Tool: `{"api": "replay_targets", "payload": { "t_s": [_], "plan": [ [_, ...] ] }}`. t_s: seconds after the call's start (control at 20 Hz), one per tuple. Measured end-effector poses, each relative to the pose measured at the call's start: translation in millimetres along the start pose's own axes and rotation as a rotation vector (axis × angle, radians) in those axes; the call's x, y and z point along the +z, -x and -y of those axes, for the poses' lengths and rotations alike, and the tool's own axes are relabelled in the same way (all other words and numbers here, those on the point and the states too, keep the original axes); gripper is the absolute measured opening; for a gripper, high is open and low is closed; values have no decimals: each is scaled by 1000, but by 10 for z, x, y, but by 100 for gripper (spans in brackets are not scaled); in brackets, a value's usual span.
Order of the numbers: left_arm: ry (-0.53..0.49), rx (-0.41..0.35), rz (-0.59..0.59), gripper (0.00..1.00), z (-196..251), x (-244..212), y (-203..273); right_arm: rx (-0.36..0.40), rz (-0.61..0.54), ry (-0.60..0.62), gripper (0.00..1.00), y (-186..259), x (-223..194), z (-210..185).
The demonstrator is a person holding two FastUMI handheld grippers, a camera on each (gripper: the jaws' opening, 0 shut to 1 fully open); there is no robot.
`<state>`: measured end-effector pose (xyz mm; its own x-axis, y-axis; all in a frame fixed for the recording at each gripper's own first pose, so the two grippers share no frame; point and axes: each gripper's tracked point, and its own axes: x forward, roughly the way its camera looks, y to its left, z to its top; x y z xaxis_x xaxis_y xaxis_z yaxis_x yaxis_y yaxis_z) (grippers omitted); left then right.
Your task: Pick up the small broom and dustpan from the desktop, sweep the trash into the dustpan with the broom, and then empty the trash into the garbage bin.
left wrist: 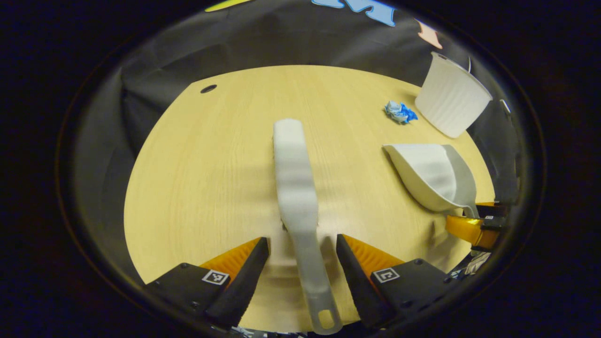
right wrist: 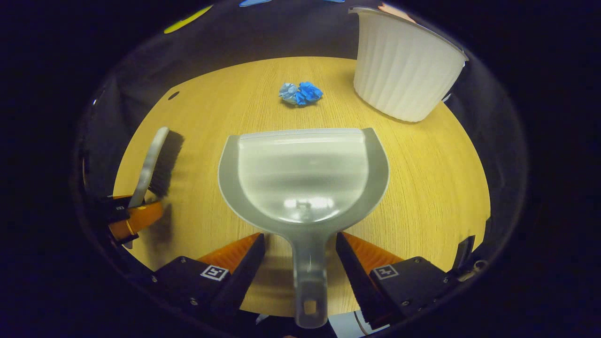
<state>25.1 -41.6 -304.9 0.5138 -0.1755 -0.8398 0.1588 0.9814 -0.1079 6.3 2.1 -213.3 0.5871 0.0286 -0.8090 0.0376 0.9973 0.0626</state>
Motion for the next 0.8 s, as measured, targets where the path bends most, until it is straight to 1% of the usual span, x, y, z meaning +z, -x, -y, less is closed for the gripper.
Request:
{"api": "replay_targets", "payload": {
  "t_s": [0.05,0.1,0.15,0.2,0.25,0.3,0.35,0.4,0.45,0.5,0.55,0.6,0.65,0.7,0.8],
  "plan": [
    [-2,4,-1,96,-12,13,-23,0,-2,0,95,-14,-4,-1],
    [-1,6,-3,93,-19,17,-36,-5,-3,-1,95,-12,-3,6],
    [-2,8,-6,82,-35,25,-50,-11,-3,-2,86,-28,-5,15],
    [-1,12,-10,77,-49,14,-71,-10,-7,0,79,-33,-10,11],
    [1,16,-14,69,-42,11,-95,-11,-7,2,77,-29,-11,13],
    [2,22,-13,66,-55,21,-101,-29,2,3,76,-26,5,69],
    [1,26,-12,63,-67,25,-121,-35,9,4,55,-62,-2,74],
    [1,24,-11,59,-56,10,-131,-38,12,8,53,-73,-1,91],
    [-2,33,-7,55,-76,29,-132,-38,13,13,48,-83,-4,99],
    [-10,45,0,51,-109,43,-142,-26,14,16,48,-107,1,84],
    [-9,52,2,46,-117,51,-139,-21,28,11,45,-84,17,75],
    [-11,44,8,40,-109,72,-143,-20,41,17,37,-88,33,68],
    [-20,32,12,37,-75,88,-159,-18,49,25,36,-101,38,83],
    [-32,27,19,35,-70,106,-153,-15,58,29,36,-99,51,86],
    [-53,17,20,36,-71,141,-146,-9,77,34,36,-113,81,88]
  ]
}}
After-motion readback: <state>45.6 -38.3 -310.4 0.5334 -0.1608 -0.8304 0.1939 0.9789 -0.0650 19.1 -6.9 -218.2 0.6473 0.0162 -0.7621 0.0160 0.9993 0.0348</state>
